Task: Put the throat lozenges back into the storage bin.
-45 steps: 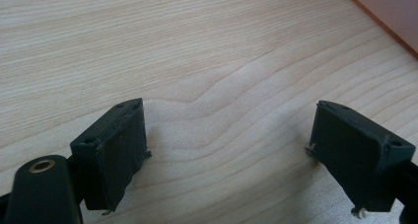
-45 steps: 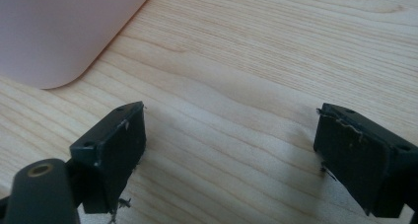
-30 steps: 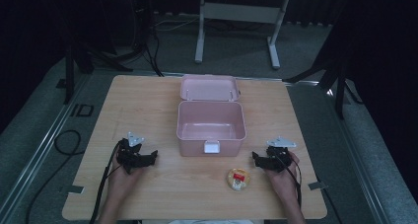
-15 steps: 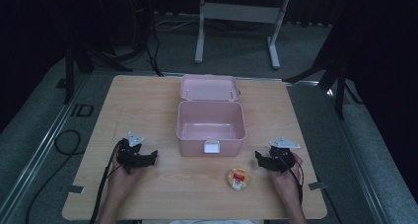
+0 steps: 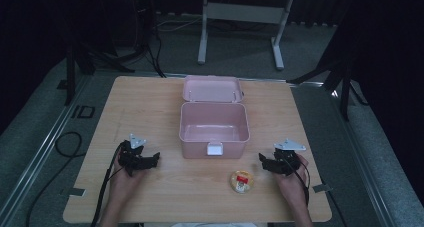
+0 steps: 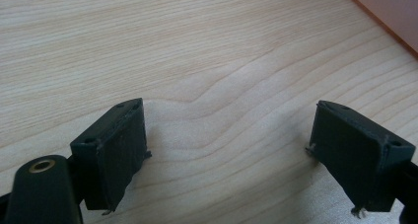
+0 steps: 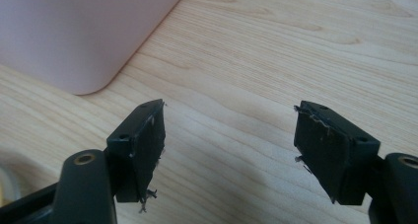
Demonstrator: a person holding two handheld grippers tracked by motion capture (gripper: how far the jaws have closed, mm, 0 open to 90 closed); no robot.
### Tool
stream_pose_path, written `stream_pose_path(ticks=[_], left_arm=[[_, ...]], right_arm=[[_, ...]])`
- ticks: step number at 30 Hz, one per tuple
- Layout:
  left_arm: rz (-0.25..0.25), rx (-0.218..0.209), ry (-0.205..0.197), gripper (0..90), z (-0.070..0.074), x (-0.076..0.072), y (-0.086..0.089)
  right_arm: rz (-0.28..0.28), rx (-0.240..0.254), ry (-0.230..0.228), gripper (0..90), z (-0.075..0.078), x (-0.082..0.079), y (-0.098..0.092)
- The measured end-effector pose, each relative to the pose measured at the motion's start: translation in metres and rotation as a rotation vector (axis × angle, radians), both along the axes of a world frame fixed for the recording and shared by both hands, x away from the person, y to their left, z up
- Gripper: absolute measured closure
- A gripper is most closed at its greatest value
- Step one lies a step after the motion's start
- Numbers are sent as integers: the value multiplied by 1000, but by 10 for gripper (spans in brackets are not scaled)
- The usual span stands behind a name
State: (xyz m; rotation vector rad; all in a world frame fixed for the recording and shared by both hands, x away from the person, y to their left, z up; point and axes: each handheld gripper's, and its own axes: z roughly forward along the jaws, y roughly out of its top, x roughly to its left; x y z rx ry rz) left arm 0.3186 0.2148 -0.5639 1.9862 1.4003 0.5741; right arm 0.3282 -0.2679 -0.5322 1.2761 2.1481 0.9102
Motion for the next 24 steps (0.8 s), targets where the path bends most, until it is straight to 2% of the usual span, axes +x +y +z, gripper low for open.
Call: stream_pose_path(ticks=[5, 16, 18, 24], left_arm=[[0, 0, 0, 146, 0, 0, 0], [1, 0, 0, 146, 0, 0, 0], [1, 0, 0, 146, 0, 0, 0], [1, 0, 1, 146, 0, 0, 0]], right_arm=[[16, 4, 4, 289, 5, -2, 0], [42, -16, -21, 289, 21, -6, -1], [65, -8, -22, 289, 26, -7, -1], [87, -16, -23, 289, 34, -7, -1]])
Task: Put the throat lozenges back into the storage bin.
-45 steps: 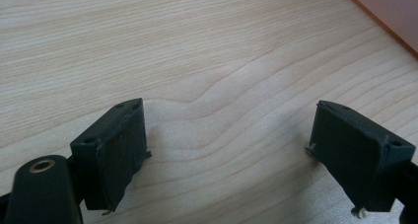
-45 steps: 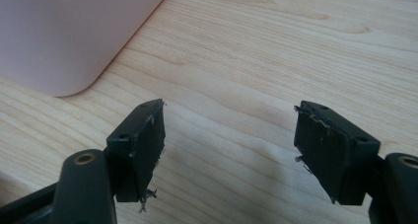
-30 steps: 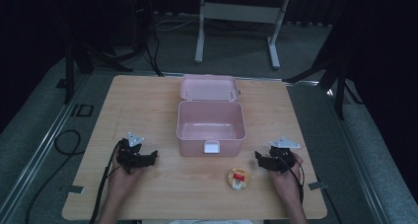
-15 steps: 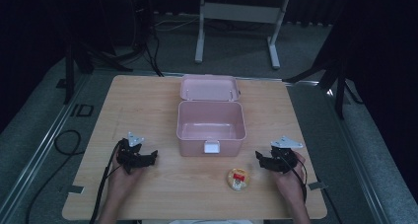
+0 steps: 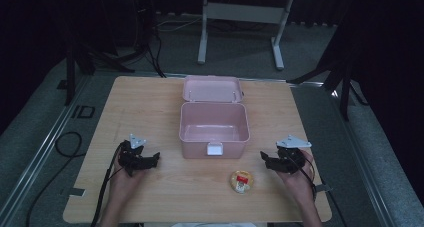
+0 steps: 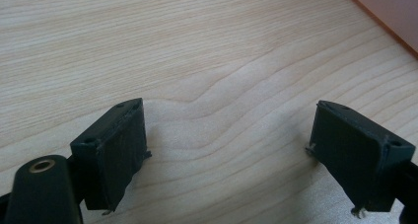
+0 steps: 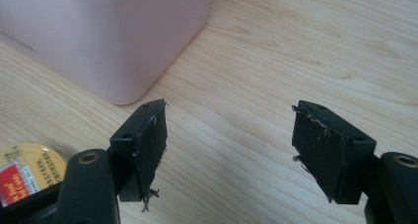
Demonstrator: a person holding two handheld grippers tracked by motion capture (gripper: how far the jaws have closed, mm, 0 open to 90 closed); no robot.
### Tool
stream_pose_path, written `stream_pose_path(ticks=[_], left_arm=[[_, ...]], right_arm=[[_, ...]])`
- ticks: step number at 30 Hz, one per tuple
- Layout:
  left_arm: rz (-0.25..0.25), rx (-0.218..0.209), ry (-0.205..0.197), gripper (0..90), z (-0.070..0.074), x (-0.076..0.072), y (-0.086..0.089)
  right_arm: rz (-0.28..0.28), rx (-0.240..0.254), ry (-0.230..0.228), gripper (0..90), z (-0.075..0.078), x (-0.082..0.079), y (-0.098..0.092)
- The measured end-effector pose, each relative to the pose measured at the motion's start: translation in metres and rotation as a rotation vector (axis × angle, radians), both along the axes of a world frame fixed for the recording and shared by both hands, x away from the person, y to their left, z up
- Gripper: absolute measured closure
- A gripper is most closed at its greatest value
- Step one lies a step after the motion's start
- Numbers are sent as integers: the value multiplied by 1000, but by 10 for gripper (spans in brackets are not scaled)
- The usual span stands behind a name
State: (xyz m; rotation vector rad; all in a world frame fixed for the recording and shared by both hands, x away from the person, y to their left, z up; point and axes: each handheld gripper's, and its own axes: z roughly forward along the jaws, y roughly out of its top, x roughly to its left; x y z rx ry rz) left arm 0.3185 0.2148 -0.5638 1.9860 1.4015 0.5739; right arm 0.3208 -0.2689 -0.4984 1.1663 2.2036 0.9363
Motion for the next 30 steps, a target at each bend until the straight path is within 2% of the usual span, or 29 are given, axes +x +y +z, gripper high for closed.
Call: stream_pose_path(ticks=[4, 12, 17, 22, 24, 30], left_arm=[[1, -1, -1, 146, 0, 0, 0], [1, -1, -1, 146, 0, 0, 0], [1, -2, -1, 146, 0, 0, 0], [1, -2, -1, 146, 0, 0, 0], [1, -2, -1, 146, 0, 0, 0], [1, -2, -1, 147, 0, 0, 0]], right_arm=[[29, 8, 4, 310, 5, 0, -1], [56, -27, 14, 299, 15, 1, -3], [97, -62, 20, 290, 24, 1, 0], [124, -59, 31, 287, 29, 1, 1], [139, -86, 28, 284, 33, 1, 3], [165, -87, 41, 279, 37, 0, 7]])
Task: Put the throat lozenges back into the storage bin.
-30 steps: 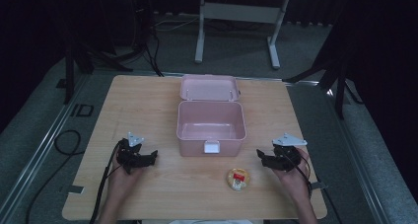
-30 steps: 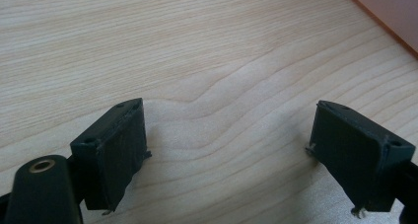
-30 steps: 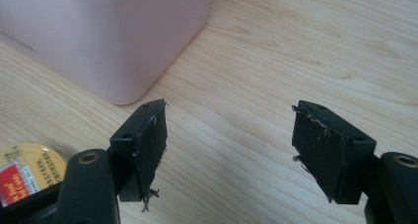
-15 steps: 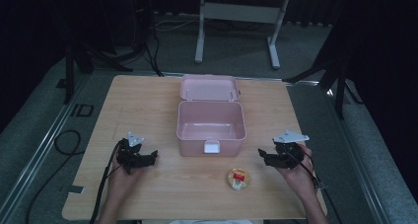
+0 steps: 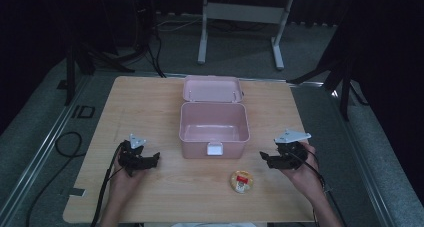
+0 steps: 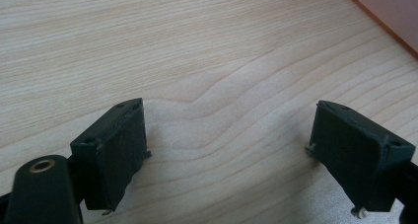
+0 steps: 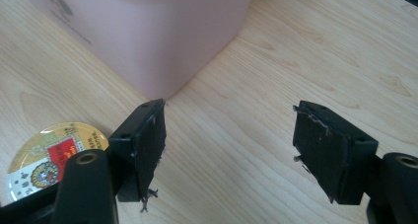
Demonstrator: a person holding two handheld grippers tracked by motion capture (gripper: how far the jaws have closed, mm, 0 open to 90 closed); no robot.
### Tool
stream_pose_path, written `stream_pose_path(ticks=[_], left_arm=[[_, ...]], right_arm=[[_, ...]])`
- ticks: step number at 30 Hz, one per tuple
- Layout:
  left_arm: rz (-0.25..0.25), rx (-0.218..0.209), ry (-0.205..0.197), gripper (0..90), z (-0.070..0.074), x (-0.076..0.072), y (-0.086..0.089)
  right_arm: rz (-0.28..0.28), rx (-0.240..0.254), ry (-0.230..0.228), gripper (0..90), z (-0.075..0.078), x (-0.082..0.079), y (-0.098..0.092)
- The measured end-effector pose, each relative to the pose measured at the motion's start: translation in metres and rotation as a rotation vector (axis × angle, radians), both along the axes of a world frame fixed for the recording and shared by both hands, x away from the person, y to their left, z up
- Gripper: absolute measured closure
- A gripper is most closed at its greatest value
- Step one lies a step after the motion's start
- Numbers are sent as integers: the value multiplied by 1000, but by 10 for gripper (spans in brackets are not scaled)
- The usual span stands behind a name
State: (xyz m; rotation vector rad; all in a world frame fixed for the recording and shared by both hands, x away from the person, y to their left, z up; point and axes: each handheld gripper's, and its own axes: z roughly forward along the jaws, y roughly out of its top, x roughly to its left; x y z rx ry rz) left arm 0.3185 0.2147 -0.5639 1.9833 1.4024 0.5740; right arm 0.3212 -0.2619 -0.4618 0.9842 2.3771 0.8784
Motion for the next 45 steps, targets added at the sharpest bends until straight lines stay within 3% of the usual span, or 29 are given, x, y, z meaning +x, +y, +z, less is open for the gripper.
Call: stream_pose_path(ticks=[12, 20, 45], left_arm=[[0, 0, 0, 147, 0, 0, 0], [0, 0, 0, 147, 0, 0, 0], [0, 0, 0, 147, 0, 0, 0]], right_arm=[[67, -59, 38, 259, 3, 2, 10], [106, -141, 67, 227, 3, 2, 16], [201, -235, 146, 202, 4, 3, 29]])
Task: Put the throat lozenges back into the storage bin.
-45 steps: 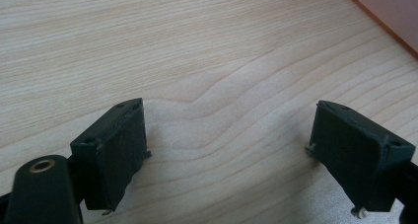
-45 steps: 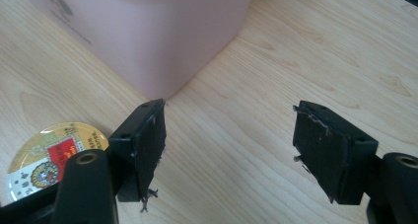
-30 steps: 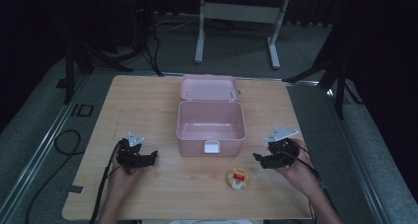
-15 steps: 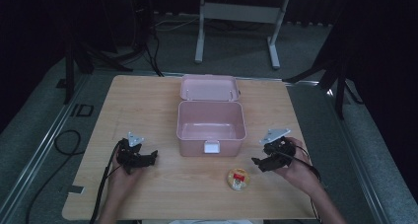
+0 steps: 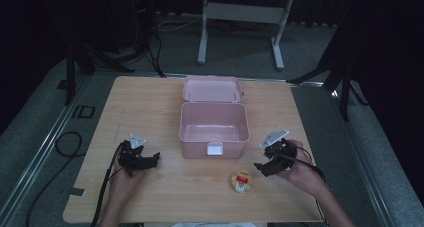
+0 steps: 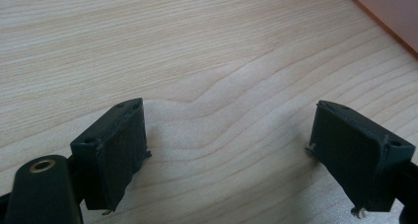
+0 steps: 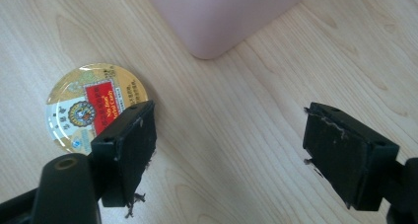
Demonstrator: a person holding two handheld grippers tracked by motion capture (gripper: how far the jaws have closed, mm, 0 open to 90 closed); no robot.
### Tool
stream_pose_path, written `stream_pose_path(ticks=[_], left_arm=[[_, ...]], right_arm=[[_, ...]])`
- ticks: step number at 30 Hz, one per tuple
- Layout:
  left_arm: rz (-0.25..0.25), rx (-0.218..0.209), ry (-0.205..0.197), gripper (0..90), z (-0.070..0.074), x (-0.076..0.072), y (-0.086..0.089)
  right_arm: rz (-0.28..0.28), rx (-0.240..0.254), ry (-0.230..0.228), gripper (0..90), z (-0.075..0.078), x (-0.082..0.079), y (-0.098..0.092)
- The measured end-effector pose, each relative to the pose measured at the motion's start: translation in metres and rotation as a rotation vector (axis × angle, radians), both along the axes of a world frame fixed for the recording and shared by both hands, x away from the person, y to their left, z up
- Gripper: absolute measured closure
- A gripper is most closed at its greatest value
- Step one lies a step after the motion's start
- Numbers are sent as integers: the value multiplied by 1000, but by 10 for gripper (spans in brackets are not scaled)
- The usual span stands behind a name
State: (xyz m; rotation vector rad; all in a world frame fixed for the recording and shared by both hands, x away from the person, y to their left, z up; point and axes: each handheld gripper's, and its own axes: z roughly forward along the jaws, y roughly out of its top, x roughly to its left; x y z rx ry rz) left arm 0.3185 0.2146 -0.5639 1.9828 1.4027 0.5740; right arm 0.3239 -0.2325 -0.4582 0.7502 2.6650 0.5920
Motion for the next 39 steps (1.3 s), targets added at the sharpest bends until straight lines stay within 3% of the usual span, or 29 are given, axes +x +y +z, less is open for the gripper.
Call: stream_pose_path(ticks=[26, 39], left_arm=[[0, 0, 0, 147, 0, 0, 0], [0, 0, 0, 147, 0, 0, 0]], right_arm=[[102, -97, 74, 149, -9, -3, 27], [144, -112, 98, 138, -14, -8, 37]])
